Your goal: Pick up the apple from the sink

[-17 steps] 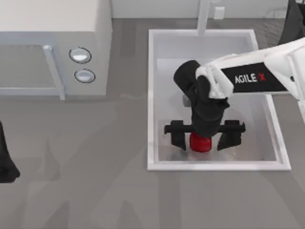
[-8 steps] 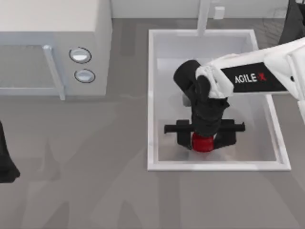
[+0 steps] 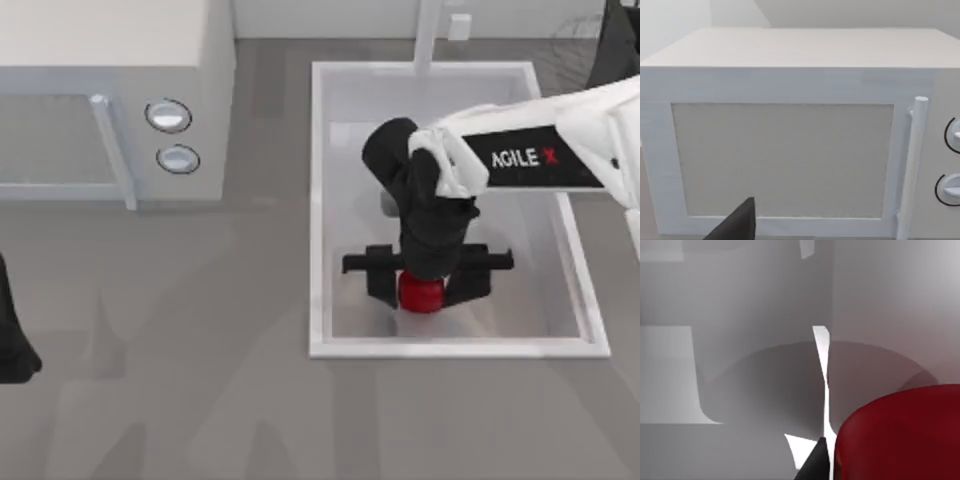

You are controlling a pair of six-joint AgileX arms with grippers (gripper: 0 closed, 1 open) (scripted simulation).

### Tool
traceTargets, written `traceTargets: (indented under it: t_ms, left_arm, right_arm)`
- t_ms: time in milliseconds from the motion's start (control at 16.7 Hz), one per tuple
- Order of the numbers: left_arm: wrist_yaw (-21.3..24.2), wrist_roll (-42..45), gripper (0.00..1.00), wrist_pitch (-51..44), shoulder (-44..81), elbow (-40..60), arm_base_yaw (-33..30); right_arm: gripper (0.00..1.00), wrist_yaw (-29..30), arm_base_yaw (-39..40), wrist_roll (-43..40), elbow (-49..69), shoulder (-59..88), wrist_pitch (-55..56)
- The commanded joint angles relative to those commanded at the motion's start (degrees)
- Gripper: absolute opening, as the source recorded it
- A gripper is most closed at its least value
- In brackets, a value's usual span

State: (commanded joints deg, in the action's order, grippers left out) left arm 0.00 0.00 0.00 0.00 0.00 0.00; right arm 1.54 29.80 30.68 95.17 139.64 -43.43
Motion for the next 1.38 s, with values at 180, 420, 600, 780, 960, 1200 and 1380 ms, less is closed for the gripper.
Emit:
traceTargets:
  t_ms: [180,420,600,780,960,1200,1380]
  left_arm:
    - [0.00,0.00,1.00,0.00,0.00,0.00,0.00]
    - [0.00,0.00,1.00,0.00,0.00,0.00,0.00]
    - [0.00,0.00,1.00,0.00,0.00,0.00,0.00]
    - [0.00,0.00,1.00,0.00,0.00,0.00,0.00]
    - [0.00,0.00,1.00,0.00,0.00,0.00,0.00]
    - [0.00,0.00,1.00,0.00,0.00,0.00,0.00]
    - [0.00,0.00,1.00,0.00,0.00,0.00,0.00]
  right_arm:
    - [0.00,-0.01,0.08,0.08,7.14,-0.60,-7.42]
    - [0.00,-0.04,0.07,0.03,21.19,-2.62,-24.98]
    - [0.00,-0.06,-0.05,-0.10,31.74,-4.68,-38.65]
    - [0.00,-0.09,-0.23,-0.30,39.66,-6.72,-47.42]
    - [0.00,-0.10,-0.35,-0.43,42.90,-7.84,-50.76]
    - [0.00,-0.13,-0.11,-0.33,42.80,-7.77,-50.63]
    - [0.00,-0.23,-2.30,-2.52,40.64,-9.32,-49.66]
